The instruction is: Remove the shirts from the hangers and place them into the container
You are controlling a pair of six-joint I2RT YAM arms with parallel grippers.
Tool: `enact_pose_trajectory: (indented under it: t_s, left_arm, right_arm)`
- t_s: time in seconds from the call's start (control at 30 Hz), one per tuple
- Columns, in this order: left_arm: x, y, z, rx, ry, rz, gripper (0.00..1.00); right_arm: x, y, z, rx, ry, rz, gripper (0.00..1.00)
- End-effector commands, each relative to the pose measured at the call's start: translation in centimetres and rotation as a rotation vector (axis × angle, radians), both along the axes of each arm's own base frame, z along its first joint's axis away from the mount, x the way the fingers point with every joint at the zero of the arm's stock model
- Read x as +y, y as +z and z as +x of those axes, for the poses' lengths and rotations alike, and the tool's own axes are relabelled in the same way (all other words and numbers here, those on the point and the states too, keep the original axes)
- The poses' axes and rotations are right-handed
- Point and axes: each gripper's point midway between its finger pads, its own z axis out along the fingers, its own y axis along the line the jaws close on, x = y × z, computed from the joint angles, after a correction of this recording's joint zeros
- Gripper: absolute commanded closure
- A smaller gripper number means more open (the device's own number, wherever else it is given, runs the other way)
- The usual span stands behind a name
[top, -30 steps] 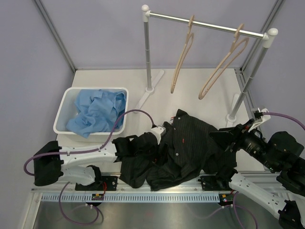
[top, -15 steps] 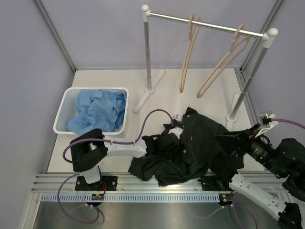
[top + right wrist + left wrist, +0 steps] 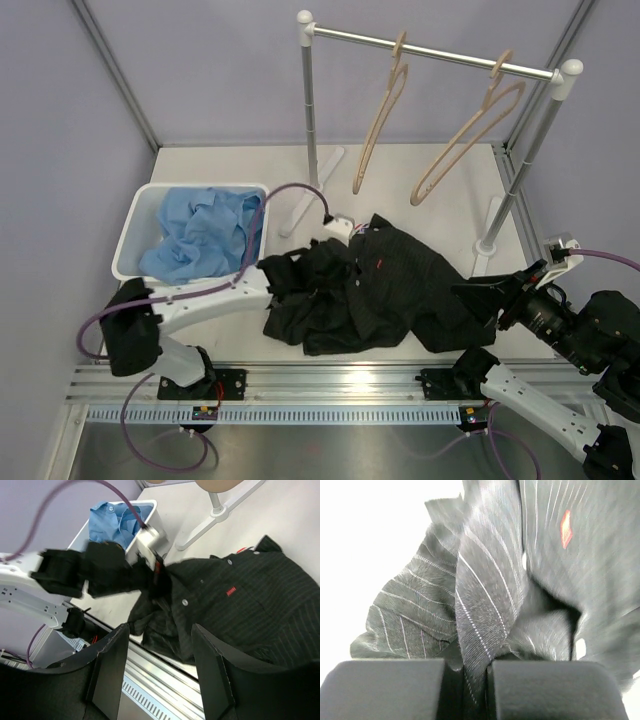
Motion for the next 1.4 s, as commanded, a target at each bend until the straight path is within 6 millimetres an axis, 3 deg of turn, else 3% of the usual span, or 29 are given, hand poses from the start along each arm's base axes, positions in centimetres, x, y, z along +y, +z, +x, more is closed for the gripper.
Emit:
enact_pose_trajectory:
  t_s: [0.0, 0.03, 0.07, 0.17, 0.2, 0.23, 0.3, 0.37, 0.4, 0.43, 0.5, 0.67, 0.8, 0.93, 1.03, 1.07, 1.1, 1.17, 1.2, 1.23, 1.27, 1.33, 1.37]
  left_arm:
    - [4.4, 15.4, 5.3, -0.340, 0.151, -0.082, 1.00]
    - [6.2, 18.6, 5.5, -0.397, 0.169, -0.095, 1.00]
    - [8.0, 20.6, 6.1, -0.427, 0.204, -0.091, 1.00]
    - [12.9, 30.7, 6.1, -0.611, 0.274, -0.156, 1.00]
    - [13.8, 31.3, 5.9, -0.626, 0.300, -0.167, 1.00]
    - [15.9, 35.2, 5.2, -0.701, 0.328, -0.187, 1.00]
    - [18.9, 39.0, 4.6, -0.786, 0.400, -0.186, 1.00]
    - [22.4, 44.4, 3.1, -0.923, 0.479, -0.222, 1.00]
    - [24.0, 45.8, 2.6, -0.986, 0.491, -0.161, 1.00]
    - [25.9, 48.5, 1.3, -1.078, 0.550, -0.264, 1.00]
    - [27.9, 50.8, -0.2, -1.204, 0.586, -0.301, 1.00]
    - [32.7, 55.7, -3.8, -1.498, 0.689, -0.181, 1.00]
    - [34.6, 57.5, -4.8, -1.550, 0.755, -0.084, 1.00]
    - [35.2, 57.0, -4.1, -1.489, 0.795, -0.017, 1.00]
    - [34.4, 55.4, -1.6, -1.389, 0.784, 0.085, 1.00]
    - [33.7, 53.9, -0.1, -1.317, 0.743, 0.164, 1.00]
    - [33.3, 53.1, 0.9, -1.284, 0.747, 0.089, 1.00]
    - [33.8, 50.5, 2.6, -1.183, 0.756, 0.132, 1.00]
    - [34.4, 49.7, 3.3, -1.148, 0.802, 0.063, 1.00]
    - [34.4, 48.8, 3.9, -1.112, 0.803, 0.057, 1.00]
    - [34.1, 47.2, 4.9, -1.048, 0.787, 0.081, 1.00]
    - [33.7, 46.0, 5.7, -1.009, 0.779, 0.050, 1.00]
    - [33.5, 45.0, 6.2, -0.983, 0.772, 0.062, 1.00]
  right_arm:
    - [0.3, 0.2, 0.3, -0.005, 0.004, -0.001, 0.39]
    - [0.3, 0.2, 0.4, -0.004, 0.001, -0.005, 0.39]
    - [0.4, 0.2, 0.4, -0.004, 0.002, -0.005, 0.39]
    - [0.6, 0.1, 0.6, -0.004, 0.003, -0.007, 0.39]
    - [0.6, 0.1, 0.6, -0.005, 0.004, -0.006, 0.39]
    - [0.7, 0.1, 0.7, -0.004, 0.006, -0.007, 0.39]
    - [1.0, 0.0, 0.8, -0.001, 0.010, -0.008, 0.39]
    - [1.2, 0.0, 0.9, 0.002, 0.015, -0.010, 0.39]
    - [1.3, -0.1, 1.0, 0.004, 0.016, -0.012, 0.39]
    - [1.5, -0.1, 1.1, 0.003, 0.024, -0.009, 0.40]
    - [1.8, -0.3, 1.2, 0.009, 0.030, -0.018, 0.40]
    - [2.3, -0.5, 1.5, 0.022, 0.040, -0.034, 0.40]
    - [3.3, -0.7, 1.9, 0.032, 0.070, -0.054, 0.40]
    - [5.0, -0.7, 2.9, 0.038, 0.105, -0.072, 0.40]
    - [6.6, -0.6, 3.5, 0.041, 0.147, -0.065, 0.40]
    - [7.2, -0.8, 3.8, 0.049, 0.157, -0.067, 0.40]
    - [7.8, -0.9, 3.7, 0.056, 0.186, -0.066, 0.39]
    - [9.7, -1.0, 4.2, 0.071, 0.243, -0.065, 0.36]
    - [10.5, -1.2, 4.3, 0.077, 0.276, -0.075, 0.34]
    - [11.5, -0.8, 4.7, 0.066, 0.306, -0.068, 0.31]
    - [12.9, -1.7, 5.3, 0.093, 0.340, -0.085, 0.17]
    - [14.8, -1.3, 5.8, 0.067, 0.397, -0.080, 0.06]
    - [16.1, -2.2, 6.5, 0.085, 0.415, -0.107, 0.01]
